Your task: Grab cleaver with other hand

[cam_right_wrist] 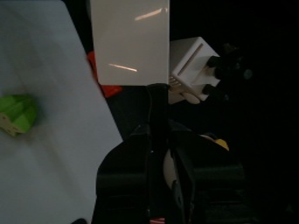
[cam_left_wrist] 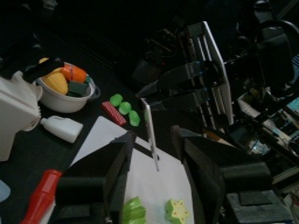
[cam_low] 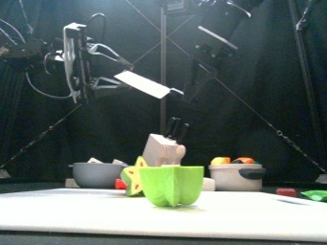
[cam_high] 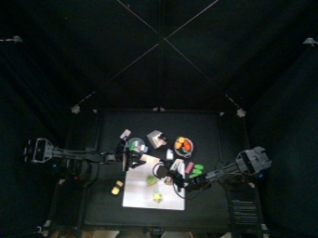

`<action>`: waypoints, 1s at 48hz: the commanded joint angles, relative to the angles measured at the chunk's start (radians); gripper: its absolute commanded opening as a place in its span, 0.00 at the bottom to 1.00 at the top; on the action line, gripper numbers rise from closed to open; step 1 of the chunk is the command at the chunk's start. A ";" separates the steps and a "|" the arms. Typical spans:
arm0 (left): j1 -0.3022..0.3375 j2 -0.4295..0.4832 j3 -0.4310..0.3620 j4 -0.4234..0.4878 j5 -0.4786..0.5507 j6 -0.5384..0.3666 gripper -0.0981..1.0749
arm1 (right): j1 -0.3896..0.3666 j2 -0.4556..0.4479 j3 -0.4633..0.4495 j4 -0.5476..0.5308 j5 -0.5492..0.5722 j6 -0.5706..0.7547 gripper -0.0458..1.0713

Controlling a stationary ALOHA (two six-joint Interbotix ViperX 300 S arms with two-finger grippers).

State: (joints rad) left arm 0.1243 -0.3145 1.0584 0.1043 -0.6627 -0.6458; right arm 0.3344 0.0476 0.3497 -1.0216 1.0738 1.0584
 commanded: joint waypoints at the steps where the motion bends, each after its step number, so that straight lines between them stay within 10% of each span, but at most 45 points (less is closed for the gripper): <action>1: 0.015 0.012 -0.026 0.012 -0.012 -0.009 0.66 | 0.003 -0.020 -0.023 -0.006 0.002 -0.002 0.41; 13: 0.028 0.012 -0.020 0.014 -0.014 -0.011 0.48 | 0.005 -0.020 -0.023 0.014 -0.011 0.011 0.44; 35: 0.026 0.014 -0.017 0.029 -0.025 -0.008 0.48 | 0.006 -0.031 -0.023 0.055 -0.064 0.002 0.90; 48: 0.026 0.014 -0.015 0.044 -0.025 -0.003 0.48 | 0.005 -0.083 0.012 0.066 -0.072 0.011 0.95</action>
State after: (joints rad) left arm 0.1488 -0.2991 1.0569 0.1381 -0.6765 -0.6519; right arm 0.3390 0.0307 0.3636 -0.9511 1.0094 1.0615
